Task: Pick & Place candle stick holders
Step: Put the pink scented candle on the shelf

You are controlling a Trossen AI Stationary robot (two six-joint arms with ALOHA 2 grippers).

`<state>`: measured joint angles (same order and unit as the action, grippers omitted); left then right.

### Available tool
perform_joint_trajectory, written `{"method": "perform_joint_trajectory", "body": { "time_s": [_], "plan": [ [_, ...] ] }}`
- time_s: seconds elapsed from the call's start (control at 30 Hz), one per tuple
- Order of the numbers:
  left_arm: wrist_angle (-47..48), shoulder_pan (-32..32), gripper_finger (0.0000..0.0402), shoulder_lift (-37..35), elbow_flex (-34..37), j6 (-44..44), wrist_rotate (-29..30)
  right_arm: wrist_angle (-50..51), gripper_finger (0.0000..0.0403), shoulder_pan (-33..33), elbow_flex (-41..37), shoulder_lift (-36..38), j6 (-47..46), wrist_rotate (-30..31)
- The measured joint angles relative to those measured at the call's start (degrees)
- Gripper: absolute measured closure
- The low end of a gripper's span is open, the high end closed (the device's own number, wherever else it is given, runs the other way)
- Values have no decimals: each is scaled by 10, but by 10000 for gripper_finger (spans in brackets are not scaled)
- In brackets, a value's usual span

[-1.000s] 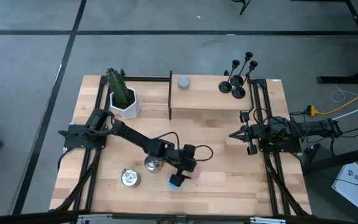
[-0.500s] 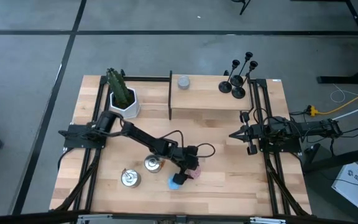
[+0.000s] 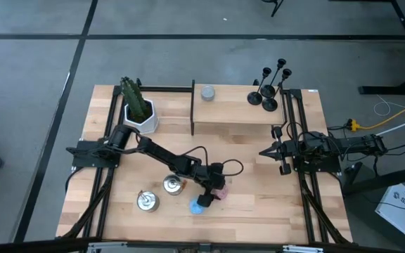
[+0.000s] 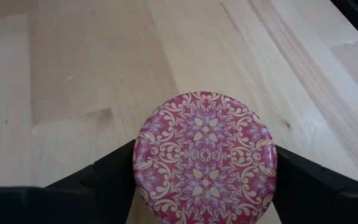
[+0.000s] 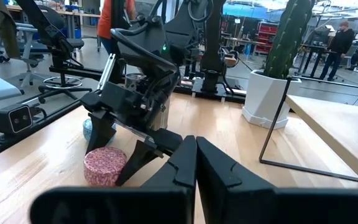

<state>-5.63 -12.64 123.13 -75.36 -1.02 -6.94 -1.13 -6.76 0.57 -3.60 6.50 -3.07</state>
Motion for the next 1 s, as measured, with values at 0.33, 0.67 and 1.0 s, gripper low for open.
{"method": "perform_joint_trajectory", "body": {
  "time_s": [0.33, 0.67, 1.0],
  "plan": [
    [1, 1, 110, -1, 0, -43, 18, 0, 392, 0, 0, 0, 0, 0],
    [14, 16, 110, -33, 0, -49, 44, 0, 392, 0, 0, -1, 0, 0],
    [26, 31, 110, -91, 0, -48, 61, 0, 392, 0, 0, -1, 0, -1]
  ]
}}
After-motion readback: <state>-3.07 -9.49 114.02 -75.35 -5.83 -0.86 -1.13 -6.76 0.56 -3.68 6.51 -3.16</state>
